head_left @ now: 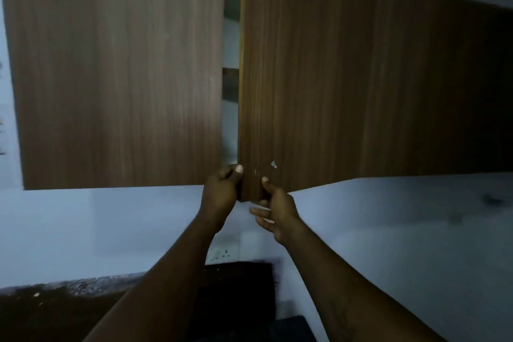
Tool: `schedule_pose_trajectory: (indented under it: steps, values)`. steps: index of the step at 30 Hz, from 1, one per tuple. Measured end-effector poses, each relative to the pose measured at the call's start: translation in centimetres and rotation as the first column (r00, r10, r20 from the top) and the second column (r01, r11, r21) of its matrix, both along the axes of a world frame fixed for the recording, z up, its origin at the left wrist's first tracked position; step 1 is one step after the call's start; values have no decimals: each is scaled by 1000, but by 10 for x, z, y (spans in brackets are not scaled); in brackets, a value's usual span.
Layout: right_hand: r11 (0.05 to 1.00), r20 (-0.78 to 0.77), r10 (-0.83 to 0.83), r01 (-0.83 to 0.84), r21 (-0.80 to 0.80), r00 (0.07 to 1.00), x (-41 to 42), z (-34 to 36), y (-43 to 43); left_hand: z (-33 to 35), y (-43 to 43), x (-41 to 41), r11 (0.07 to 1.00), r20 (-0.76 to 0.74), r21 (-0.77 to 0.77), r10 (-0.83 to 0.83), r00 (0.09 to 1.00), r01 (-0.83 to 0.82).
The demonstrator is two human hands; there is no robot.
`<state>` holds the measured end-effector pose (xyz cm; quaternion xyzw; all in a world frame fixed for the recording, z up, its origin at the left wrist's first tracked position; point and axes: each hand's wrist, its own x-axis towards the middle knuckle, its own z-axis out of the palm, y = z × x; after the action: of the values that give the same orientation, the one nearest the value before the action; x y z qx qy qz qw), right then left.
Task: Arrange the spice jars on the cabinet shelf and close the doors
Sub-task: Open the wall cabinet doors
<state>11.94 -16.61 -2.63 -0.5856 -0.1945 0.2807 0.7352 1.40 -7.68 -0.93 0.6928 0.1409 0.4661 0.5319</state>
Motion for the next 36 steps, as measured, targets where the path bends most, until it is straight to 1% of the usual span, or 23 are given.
schedule_pose_trajectory:
  steps: [1,2,3,4,5,6,8,10,11,13,15,17,18,20,24,27,29,31,34,36]
  values:
    - [985,187,-102,125,-115,977,-3,0,-13,0,-8,-2,999,17,-15,-31,999,31]
    - [928,414,-205,310,-205,887,-5,-1,-25,-3,-13,-3,998,26,-27,-59,998,60]
    - [843,608,-296,500,-196,737,-11,-1,-41,-5,-21,-5,993,35,-39,-109,993,110]
    - [782,717,-365,613,-111,595,-19,1,-55,-5,-29,-10,985,40,-54,-159,986,161]
    - [761,764,-419,649,0,490,-27,6,-66,-7,-34,-14,976,50,-74,-203,978,206]
    - [754,790,-451,650,89,415,-35,11,-81,-9,-43,-16,965,50,-87,-243,969,246]
    - [760,840,-461,616,207,287,-42,25,-102,-9,-64,-15,963,39,-61,-261,965,263]
    - [730,912,-402,630,266,81,-48,41,-131,-9,-96,-11,950,39,-32,-311,950,312]
    - [716,931,-365,640,278,3,-49,49,-143,-9,-111,-9,947,42,-8,-321,946,322]
    - [663,951,-291,696,277,-101,-50,59,-173,-12,-142,-3,948,32,70,-315,949,312]
    - [586,960,-234,766,265,-153,-47,63,-202,-13,-169,7,942,-11,178,-288,957,286]
    - [515,963,-196,816,263,-186,-45,64,-226,-13,-194,18,918,-80,302,-242,967,255]
    - [487,964,-189,834,258,-188,-43,64,-239,-12,-207,25,901,-107,365,-208,972,234]
    - [453,968,-194,860,233,-159,-40,66,-261,-10,-232,36,868,-128,460,-142,982,185]
    - [422,979,-150,887,186,-134,-24,71,-299,-4,-273,56,823,-65,553,-111,992,128]
    - [379,980,-80,904,197,-180,-7,71,-320,0,-292,79,796,-21,598,-105,994,97]
    - [321,976,17,925,201,-218,7,69,-334,1,-299,100,739,-61,661,-118,991,128]
    - [272,962,123,940,204,-244,21,68,-347,-1,-303,119,651,-143,735,-122,982,188]
    - [210,934,254,957,201,-252,41,68,-365,-3,-308,145,536,-251,797,-125,960,278]
    - [159,906,345,966,202,-246,53,67,-378,-6,-312,161,502,-325,798,-110,939,335]
